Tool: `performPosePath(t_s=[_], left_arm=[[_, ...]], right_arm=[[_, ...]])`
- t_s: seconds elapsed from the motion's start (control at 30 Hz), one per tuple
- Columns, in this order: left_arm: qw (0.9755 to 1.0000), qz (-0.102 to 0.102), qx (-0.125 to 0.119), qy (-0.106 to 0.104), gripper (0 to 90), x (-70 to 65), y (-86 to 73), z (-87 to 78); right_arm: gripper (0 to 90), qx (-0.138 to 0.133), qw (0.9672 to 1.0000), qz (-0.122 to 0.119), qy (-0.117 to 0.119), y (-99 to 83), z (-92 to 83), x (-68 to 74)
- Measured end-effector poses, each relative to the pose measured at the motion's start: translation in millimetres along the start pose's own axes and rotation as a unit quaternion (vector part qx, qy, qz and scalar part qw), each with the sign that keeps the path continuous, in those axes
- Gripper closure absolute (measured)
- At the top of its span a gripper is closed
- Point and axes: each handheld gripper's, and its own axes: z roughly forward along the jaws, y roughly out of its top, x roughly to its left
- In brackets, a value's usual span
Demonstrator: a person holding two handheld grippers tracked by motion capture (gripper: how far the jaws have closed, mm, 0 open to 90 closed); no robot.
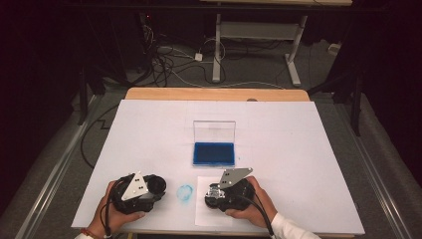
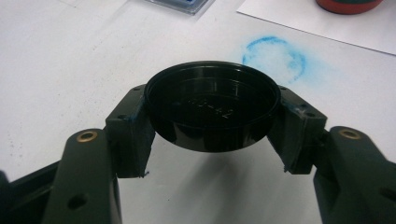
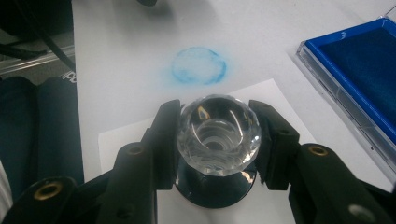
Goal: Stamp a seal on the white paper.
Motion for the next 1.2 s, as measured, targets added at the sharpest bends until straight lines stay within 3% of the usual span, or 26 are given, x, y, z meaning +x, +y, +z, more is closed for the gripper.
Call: performPosePath(t_s=[0.1, 0.77, 1.13, 1.2], left_arm=[[1.0, -0.002, -0.001, 0.0, 36.5, 0.0, -0.5, -0.1], [1.0, -0.001, 0.002, -0.001, 36.5, -0.1, 0.4, 0.7], [1.0, -0.002, -0.002, -0.001, 36.5, 0.6, 0.3, -0.4], [1.0, -0.001, -0.003, -0.001, 36.5, 0.9, 0.3, -0.7]], right_arm=[[57.0, -0.006, 0.9999, 0.009, 0.006, -1.7, -0.2, -2.3], [56.9, 0.007, 0.9999, -0.004, -0.006, 1.8, 1.7, 2.2], [57.0, 0.014, 0.9999, 0.007, 0.003, 4.9, -0.5, -1.6], [57.0, -0.006, 0.9998, 0.019, 0.0, 7.7, -7.9, -4.6]])
